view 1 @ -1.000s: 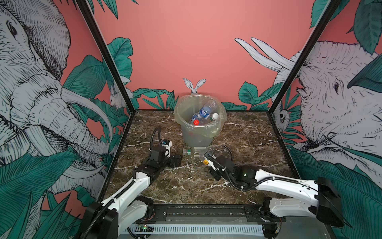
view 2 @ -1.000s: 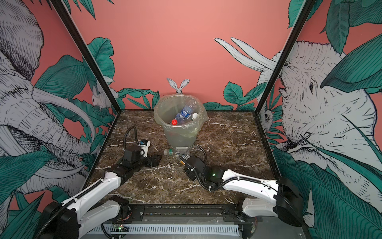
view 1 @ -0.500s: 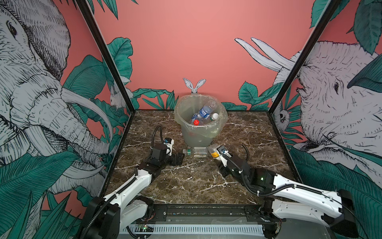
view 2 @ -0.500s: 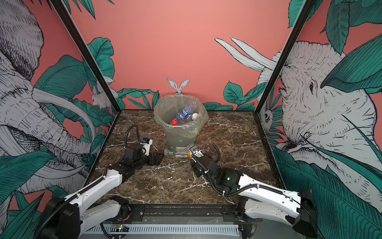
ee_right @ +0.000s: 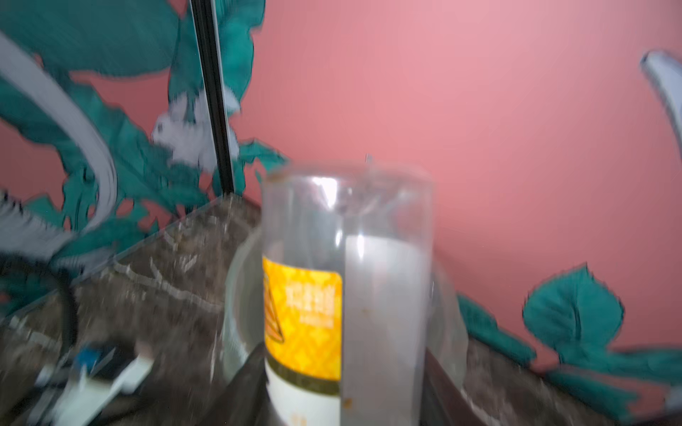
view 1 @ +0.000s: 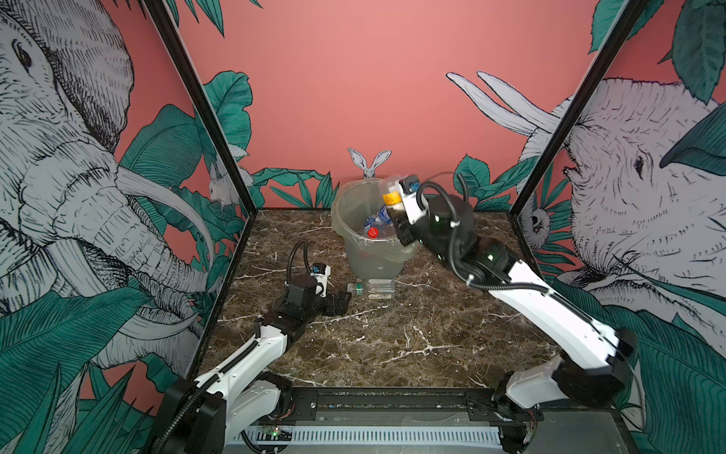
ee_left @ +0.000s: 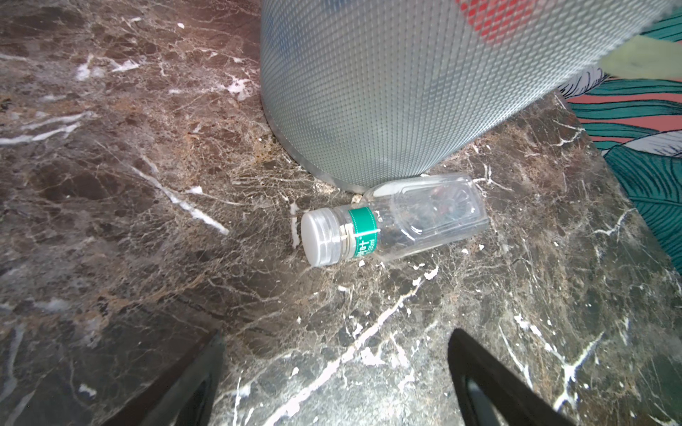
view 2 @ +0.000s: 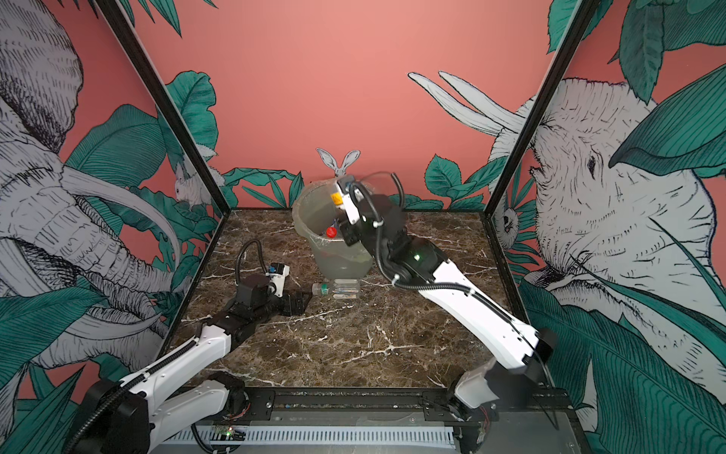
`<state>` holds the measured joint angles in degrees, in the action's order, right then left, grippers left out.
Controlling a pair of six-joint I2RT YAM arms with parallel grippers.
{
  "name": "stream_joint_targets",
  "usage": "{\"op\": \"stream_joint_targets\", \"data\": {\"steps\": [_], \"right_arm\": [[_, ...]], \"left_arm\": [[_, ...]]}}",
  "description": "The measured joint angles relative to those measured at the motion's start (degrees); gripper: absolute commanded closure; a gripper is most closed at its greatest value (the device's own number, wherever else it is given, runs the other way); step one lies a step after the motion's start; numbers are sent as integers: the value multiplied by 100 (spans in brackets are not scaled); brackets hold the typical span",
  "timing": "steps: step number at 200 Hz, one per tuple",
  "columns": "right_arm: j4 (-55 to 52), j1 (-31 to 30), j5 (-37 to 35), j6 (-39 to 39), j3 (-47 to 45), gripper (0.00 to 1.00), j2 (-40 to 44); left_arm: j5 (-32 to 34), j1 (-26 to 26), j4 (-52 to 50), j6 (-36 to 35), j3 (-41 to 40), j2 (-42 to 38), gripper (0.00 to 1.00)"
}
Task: Throw the plastic bottles in the bin
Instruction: Throw the plastic bottle into the trash bin.
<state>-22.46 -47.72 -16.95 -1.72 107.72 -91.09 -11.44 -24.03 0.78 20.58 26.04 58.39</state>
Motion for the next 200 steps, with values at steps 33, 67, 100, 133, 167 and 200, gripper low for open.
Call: {"op": "stream_joint_targets", "data": {"steps": [33,67,100,133,167,200], "right_arm": [[-608,525,330,-9,2511,5,-1993],[-1008,636,382,24,2059,2,-2146],[-881,612,409,98,807,1,-1215],[-348,610,376,212,-866,1,385],[175,612,389,363,-2597,1,1687],[337,610,527,573,-4207,1,2131]], "left_arm": [[9,-26,-96,44,-17,-219,3],[98,-48,-203,42,-17,-444,2],[142,-70,-286,37,9,-315,1],[212,-229,-302,46,149,83,1],[245,-483,-138,251,332,645,1],[243,-619,195,776,393,1196,3]]}}
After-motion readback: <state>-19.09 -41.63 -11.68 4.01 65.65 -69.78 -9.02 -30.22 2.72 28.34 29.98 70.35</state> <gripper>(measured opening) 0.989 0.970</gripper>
